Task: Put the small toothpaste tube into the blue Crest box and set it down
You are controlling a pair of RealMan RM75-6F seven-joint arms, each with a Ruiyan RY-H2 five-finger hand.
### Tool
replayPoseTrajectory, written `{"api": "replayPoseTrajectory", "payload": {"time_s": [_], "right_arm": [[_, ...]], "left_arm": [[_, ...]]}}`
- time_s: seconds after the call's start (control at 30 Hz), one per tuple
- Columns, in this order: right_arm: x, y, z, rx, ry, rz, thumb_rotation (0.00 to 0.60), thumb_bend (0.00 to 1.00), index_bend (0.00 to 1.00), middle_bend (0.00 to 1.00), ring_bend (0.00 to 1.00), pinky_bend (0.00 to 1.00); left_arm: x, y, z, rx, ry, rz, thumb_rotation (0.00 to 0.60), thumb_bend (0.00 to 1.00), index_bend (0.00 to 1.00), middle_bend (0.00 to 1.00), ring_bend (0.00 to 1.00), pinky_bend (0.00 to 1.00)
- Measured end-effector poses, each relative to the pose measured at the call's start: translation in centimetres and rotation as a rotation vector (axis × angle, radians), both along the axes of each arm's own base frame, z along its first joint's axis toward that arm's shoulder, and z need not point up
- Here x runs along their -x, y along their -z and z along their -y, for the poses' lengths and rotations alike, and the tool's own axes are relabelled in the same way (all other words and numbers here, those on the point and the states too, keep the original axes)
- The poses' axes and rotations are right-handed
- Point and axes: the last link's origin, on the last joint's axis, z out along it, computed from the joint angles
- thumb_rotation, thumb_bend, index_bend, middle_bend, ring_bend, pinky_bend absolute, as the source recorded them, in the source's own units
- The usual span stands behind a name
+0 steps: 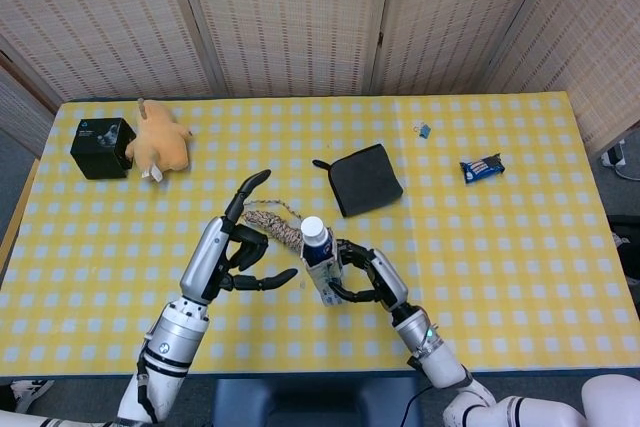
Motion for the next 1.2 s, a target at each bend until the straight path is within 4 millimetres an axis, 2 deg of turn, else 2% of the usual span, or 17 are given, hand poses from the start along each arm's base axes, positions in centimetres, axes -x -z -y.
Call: {"api": "replayPoseTrajectory", "payload": {"time_s": [0.3, 0.5, 0.9, 1.2], "right_arm": [[0.4, -1.1, 0.6, -0.031, 0.029, 0.03, 0.6, 0.35, 0.48, 0.3, 0.37, 0.44], [0.3, -1.0, 0.4, -0.029, 0.017, -0.006, 0.6, 0.35, 0.48, 0.3, 0.37, 0.43], [-0.4, 0.5, -0.2, -0.058, 0.003, -0.041, 0.6, 0.35, 0.48, 0.3, 0.37, 0.44], [-1.1, 0.4, -0.5, -0.058, -0.012, -0.033, 0.6, 0.35, 0.48, 0.3, 0.37, 0.44]], "left_arm": [[2.1, 0.4, 1.6, -0.112, 0.119, -0.162, 0.6, 0.22, 0.14, 1.0, 1.0, 1.0], [4.4, 1.6, 1.3, -0.178, 0.194, -0.306, 0.6, 0.22, 0.15, 1.0, 1.0, 1.0], [4.0, 2.3, 1.4, -0.191, 0.239, -0.344, 0.6, 0.22, 0.16, 1.0, 1.0, 1.0], [3.4, 3.6, 1.9, -0.178, 0.279, -0.404, 0.6, 0.22, 0.18, 1.0, 1.0, 1.0]]}}
